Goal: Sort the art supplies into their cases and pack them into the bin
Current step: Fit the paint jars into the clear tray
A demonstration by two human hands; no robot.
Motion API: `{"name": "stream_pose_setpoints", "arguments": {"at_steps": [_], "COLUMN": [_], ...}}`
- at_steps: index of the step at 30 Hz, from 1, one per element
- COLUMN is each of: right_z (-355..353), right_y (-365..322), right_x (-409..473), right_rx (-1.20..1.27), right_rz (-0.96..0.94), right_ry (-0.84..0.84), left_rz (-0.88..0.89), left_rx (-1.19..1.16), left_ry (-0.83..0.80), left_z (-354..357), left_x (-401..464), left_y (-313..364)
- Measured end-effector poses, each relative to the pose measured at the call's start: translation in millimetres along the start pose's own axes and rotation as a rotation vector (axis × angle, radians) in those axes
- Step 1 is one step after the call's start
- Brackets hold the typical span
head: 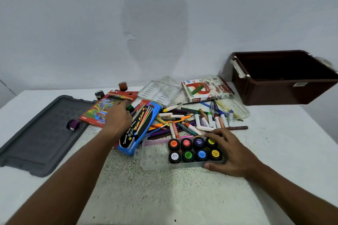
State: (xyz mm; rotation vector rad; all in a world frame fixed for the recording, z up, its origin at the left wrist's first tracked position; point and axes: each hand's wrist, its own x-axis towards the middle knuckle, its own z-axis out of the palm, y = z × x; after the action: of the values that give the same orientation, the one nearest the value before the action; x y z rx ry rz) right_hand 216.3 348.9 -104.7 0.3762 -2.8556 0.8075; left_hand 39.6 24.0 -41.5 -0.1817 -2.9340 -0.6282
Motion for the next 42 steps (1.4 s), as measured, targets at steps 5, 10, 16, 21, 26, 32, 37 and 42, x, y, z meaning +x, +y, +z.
{"name": "stream_pose_setpoints", "arguments": {"at_steps": [5, 10, 16, 21, 26, 32, 37, 42], "right_z": [0.2, -0.6, -0.1, 0.3, -0.2, 0.1, 1.2, 2.1], "right_y": [0.4, -0.2, -0.2, 0.0, -1.4, -2.1, -2.9, -2.8], "right_x": [0.5, 0.2, 0.1, -0.2, -0.4, -0.2, -0.7, -0.8], "right_rx": [0.024, 0.029, 0.02, 0.021, 0.019, -0.007, -0.036, -0.064], "right_rz": [0.003, 0.005, 0.001, -0.006, -0.003, 0.004, 0.017, 0.013], "right_ry": [0.003, 0.003, 0.008, 0.02, 0.025, 0.018, 0.011, -0.001], "left_rz": [-0.07, -0.069, -0.079, -0.067, -0.037, 0.059, 0.082, 0.132], "left_rx": [0.074, 0.013, -0.076, -0.086, -0.149, -0.351, -0.264, -0.261], "left_ry": [-0.007, -0.035, -0.005, 0.046, 0.094, 0.038, -0.045, -0.093], "left_z": [5.1, 11.7, 11.6, 5.4, -4.3, -14.0, -18.2, -24.9], "left_x": [15.7, 23.8, 23.1, 17.4, 8.5, -9.0, -27.9, -41.7], "left_y": [-6.8, -10.7, -8.7, -10.8, -8.2, 7.6, 23.5, 35.3]}}
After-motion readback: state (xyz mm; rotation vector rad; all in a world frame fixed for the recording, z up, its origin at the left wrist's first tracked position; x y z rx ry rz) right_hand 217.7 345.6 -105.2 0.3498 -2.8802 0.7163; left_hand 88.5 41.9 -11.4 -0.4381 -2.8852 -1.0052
